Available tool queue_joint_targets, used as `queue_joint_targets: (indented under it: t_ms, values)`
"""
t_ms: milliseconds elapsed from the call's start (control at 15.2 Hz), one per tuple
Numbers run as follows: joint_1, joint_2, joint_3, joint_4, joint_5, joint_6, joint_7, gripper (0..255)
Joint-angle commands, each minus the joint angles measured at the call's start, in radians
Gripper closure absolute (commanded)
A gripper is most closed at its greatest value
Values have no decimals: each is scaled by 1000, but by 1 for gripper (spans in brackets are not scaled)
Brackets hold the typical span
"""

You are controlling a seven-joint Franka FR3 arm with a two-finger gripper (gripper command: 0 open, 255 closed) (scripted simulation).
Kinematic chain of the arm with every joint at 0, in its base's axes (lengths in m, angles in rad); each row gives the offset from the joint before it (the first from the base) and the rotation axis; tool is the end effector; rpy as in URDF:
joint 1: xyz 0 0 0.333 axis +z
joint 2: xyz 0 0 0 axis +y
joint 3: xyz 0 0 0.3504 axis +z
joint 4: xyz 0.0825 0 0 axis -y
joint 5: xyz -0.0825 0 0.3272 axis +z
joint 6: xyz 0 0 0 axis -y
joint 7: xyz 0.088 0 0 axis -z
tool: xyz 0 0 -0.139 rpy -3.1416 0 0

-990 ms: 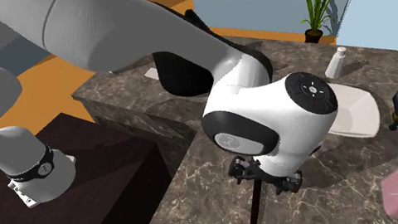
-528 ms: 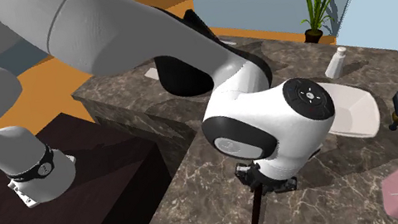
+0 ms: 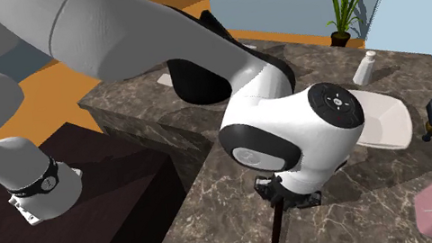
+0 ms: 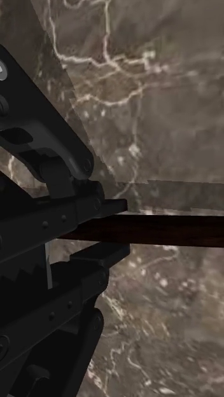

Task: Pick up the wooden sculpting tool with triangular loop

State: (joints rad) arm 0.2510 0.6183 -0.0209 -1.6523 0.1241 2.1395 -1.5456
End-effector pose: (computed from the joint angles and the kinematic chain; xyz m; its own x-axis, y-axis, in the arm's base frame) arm 0.6238 0.1568 0.2741 -0.1281 0.9886 0.0793 0.9812 0.1380 -0.1350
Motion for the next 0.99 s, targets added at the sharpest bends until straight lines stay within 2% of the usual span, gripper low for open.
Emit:
queue_joint_targets:
  t_ms: [0,924]
  values:
    - [0,-13,0,1,-1,-16,2,255]
    - [1,-99,-4,37,-9,-137,15,255]
